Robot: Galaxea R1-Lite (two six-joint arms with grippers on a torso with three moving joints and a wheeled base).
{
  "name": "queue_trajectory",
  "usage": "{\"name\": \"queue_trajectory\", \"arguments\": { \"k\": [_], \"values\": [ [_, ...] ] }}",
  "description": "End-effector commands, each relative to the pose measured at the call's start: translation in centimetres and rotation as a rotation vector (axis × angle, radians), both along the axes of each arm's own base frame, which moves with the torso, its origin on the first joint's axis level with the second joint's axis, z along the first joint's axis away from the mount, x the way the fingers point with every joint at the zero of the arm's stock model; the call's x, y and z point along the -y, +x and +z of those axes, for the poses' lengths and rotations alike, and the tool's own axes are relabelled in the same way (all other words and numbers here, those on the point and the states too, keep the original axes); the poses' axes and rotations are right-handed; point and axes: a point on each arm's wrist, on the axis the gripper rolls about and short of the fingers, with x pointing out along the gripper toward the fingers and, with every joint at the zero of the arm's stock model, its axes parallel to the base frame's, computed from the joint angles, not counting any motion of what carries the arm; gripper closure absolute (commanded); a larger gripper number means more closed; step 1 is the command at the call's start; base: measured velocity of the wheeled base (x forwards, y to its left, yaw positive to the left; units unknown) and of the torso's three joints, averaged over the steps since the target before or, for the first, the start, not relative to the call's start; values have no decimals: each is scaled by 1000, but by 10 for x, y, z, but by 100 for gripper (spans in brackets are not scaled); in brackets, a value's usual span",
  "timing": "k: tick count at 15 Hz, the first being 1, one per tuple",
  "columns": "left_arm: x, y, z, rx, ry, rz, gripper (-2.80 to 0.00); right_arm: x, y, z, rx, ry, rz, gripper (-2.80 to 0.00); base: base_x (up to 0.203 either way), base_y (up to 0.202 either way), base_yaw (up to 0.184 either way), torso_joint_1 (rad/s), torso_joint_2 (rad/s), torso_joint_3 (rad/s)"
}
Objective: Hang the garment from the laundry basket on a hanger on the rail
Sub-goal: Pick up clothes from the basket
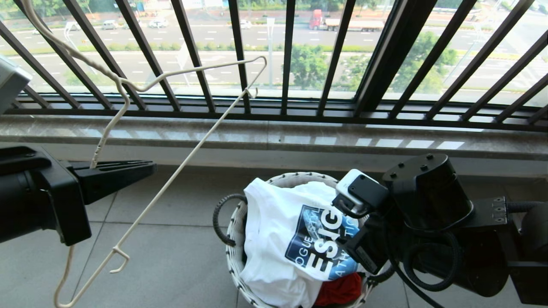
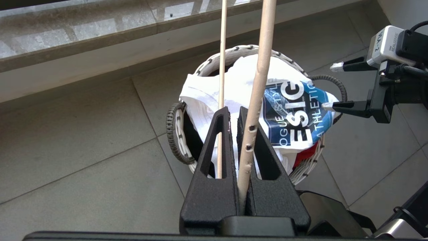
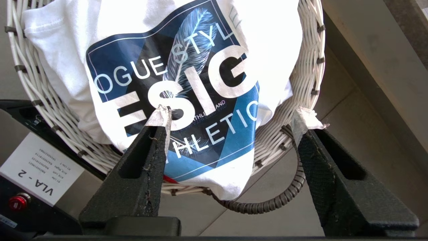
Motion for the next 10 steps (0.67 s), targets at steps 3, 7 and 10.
{"name": "queue_trajectory", "arguments": {
  "k": [3, 7, 10],
  "values": [
    [-1, 0, 4, 12, -7, 13, 0, -22, 7, -8, -7, -26, 20, 0, 0, 0, 0, 0, 0, 0],
    [0, 1, 7, 17, -11, 27, 0, -53, 17, -24, -2, -51, 27, 0, 0, 0, 0, 0, 0, 0],
    [-1, 0, 7, 18, -12, 27, 0, -85, 25, -36, 54, -60, 15, 0, 0, 0, 0, 0, 0, 0]
  ]
}}
